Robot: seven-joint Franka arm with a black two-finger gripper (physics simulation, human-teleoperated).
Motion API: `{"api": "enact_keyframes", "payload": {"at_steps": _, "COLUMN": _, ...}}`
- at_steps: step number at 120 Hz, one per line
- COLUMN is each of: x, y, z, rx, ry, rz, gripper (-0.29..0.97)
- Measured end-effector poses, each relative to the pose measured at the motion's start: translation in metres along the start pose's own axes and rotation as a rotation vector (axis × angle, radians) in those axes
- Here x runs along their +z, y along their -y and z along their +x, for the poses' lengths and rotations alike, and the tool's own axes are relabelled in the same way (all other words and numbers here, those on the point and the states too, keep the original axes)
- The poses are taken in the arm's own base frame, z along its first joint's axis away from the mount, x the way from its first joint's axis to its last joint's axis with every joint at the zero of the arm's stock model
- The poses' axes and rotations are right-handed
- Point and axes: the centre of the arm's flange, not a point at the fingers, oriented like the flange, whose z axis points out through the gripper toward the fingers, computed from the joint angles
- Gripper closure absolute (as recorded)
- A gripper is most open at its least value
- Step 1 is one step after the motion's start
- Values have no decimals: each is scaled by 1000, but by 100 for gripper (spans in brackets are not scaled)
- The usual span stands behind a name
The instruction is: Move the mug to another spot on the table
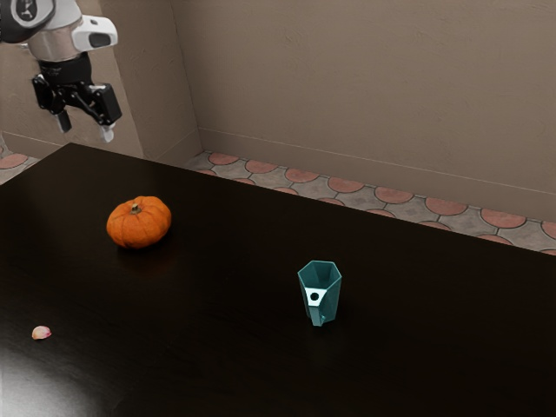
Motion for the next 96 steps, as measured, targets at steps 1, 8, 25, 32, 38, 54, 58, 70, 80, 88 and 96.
{"api": "enact_keyframes", "payload": {"at_steps": 1, "x": 0, "y": -1, "z": 0, "rx": 2, "ry": 0, "rz": 0, "gripper": 0}}
{"api": "enact_keyframes", "payload": {"at_steps": 8, "x": 0, "y": -6, "z": 1, "rx": 14, "ry": -1, "rz": 1, "gripper": 0}}
{"api": "enact_keyframes", "payload": {"at_steps": 25, "x": 4, "y": -13, "z": -1, "rx": 32, "ry": 6, "rz": -7, "gripper": 0}}
{"api": "enact_keyframes", "payload": {"at_steps": 32, "x": 6, "y": -22, "z": 1, "rx": 50, "ry": 0, "rz": -9, "gripper": 0}}
{"api": "enact_keyframes", "payload": {"at_steps": 38, "x": 13, "y": -38, "z": 3, "rx": 79, "ry": -6, "rz": -25, "gripper": 0}}
{"api": "enact_keyframes", "payload": {"at_steps": 54, "x": 38, "y": -92, "z": 9, "rx": 115, "ry": 13, "rz": -82, "gripper": 0}}
{"api": "enact_keyframes", "payload": {"at_steps": 58, "x": 43, "y": -108, "z": 12, "rx": 107, "ry": 18, "rz": -100, "gripper": 0}}
{"api": "enact_keyframes", "payload": {"at_steps": 70, "x": 59, "y": -166, "z": 20, "rx": 79, "ry": 8, "rz": -126, "gripper": 0}}
{"api": "enact_keyframes", "payload": {"at_steps": 80, "x": 79, "y": -213, "z": 25, "rx": 55, "ry": 14, "rz": -132, "gripper": 0}}
{"api": "enact_keyframes", "payload": {"at_steps": 88, "x": 101, "y": -249, "z": 27, "rx": 38, "ry": 30, "rz": -129, "gripper": 0}}
{"api": "enact_keyframes", "payload": {"at_steps": 96, "x": 122, "y": -269, "z": 31, "rx": 3, "ry": 42, "rz": -124, "gripper": 0}}
